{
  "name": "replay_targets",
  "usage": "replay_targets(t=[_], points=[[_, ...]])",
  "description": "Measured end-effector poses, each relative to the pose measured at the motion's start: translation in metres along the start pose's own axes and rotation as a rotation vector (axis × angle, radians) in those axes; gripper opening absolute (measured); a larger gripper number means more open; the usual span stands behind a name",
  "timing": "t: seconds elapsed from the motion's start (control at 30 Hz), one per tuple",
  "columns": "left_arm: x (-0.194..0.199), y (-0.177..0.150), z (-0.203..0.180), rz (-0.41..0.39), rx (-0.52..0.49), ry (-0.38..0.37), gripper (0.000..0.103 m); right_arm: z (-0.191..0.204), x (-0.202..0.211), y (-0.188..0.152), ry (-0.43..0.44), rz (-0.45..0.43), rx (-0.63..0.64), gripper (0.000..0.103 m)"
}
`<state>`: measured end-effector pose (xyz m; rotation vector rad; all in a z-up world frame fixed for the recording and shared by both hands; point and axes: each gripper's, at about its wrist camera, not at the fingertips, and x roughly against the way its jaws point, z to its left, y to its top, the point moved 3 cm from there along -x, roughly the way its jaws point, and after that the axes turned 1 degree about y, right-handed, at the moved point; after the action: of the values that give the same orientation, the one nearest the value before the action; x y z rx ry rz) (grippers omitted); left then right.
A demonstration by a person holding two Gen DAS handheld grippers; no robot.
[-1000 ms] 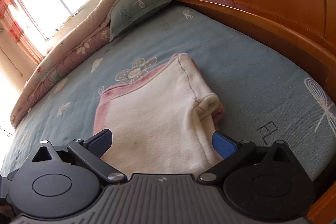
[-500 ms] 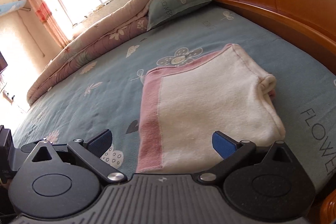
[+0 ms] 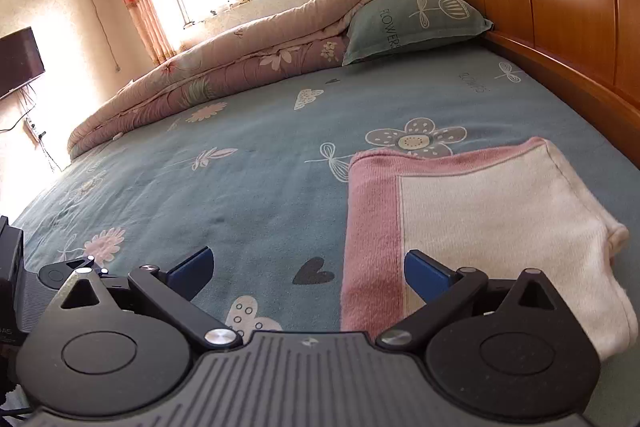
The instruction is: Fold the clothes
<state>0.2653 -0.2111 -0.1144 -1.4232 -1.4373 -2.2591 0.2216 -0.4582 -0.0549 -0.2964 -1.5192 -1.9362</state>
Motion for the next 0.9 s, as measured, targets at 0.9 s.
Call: replay_targets(t=[0.9], points=[[-0.006, -0.014, 0.035, 0.043, 0.149, -0.073, 0.102, -0.032, -0.038, 0.006, -0.118, 0.009, -0.248, 0.103]])
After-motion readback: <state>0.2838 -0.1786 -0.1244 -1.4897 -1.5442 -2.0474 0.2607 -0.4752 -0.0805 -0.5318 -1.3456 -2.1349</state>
